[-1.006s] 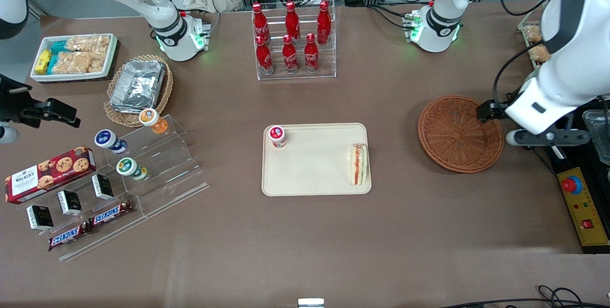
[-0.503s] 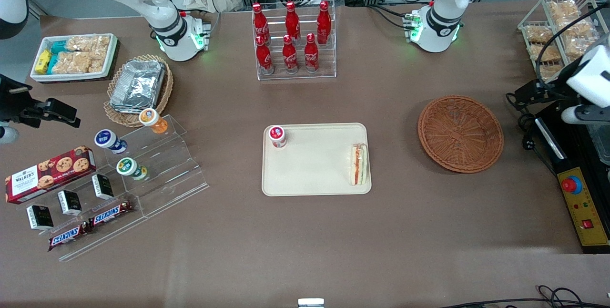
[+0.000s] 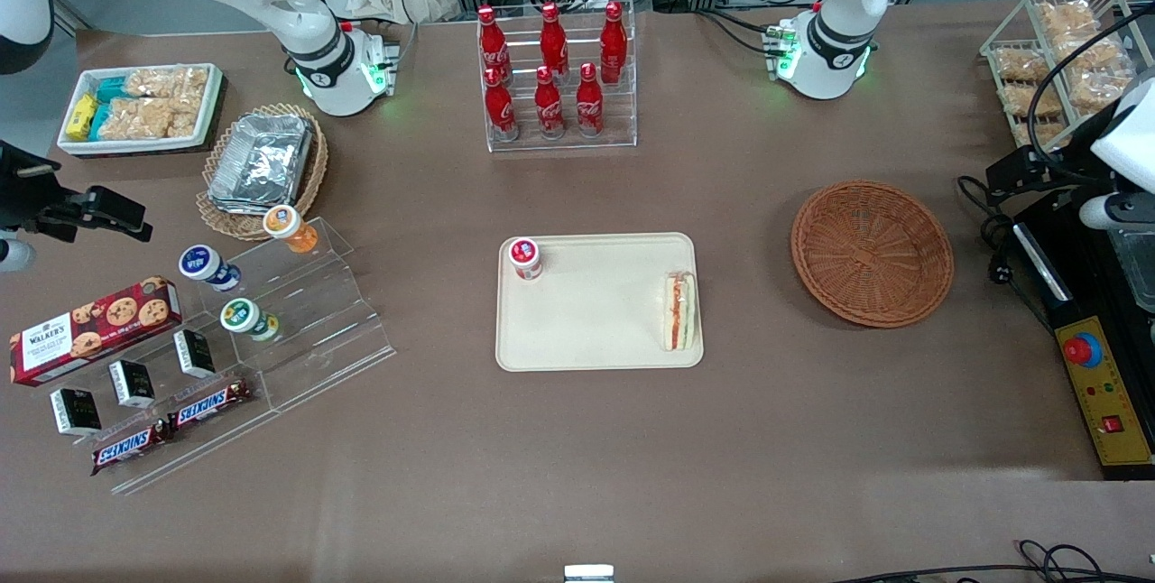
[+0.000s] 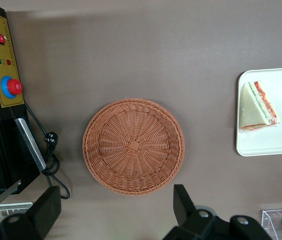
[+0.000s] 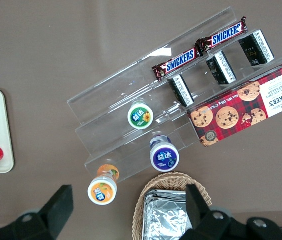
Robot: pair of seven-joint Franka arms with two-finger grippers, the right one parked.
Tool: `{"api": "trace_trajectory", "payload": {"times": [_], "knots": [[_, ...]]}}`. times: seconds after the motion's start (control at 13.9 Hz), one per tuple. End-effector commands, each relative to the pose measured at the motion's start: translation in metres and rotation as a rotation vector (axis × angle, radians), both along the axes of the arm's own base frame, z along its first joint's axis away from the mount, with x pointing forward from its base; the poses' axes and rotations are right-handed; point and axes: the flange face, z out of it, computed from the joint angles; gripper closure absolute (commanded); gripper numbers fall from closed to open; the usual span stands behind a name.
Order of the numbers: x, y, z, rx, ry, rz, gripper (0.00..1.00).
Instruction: Place sandwich from basket to tray
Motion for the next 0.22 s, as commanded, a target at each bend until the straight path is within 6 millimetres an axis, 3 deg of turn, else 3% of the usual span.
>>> {"api": "trace_trajectory", "payload": {"times": [0.0,0.14], "knots": [[-0.003,-0.0014,0.0057,-0.011,-0.004,-0.007,0.0],[-0.0036,-0.0014,0.0064,-0.01,-0.004,-0.003,0.0]]}}
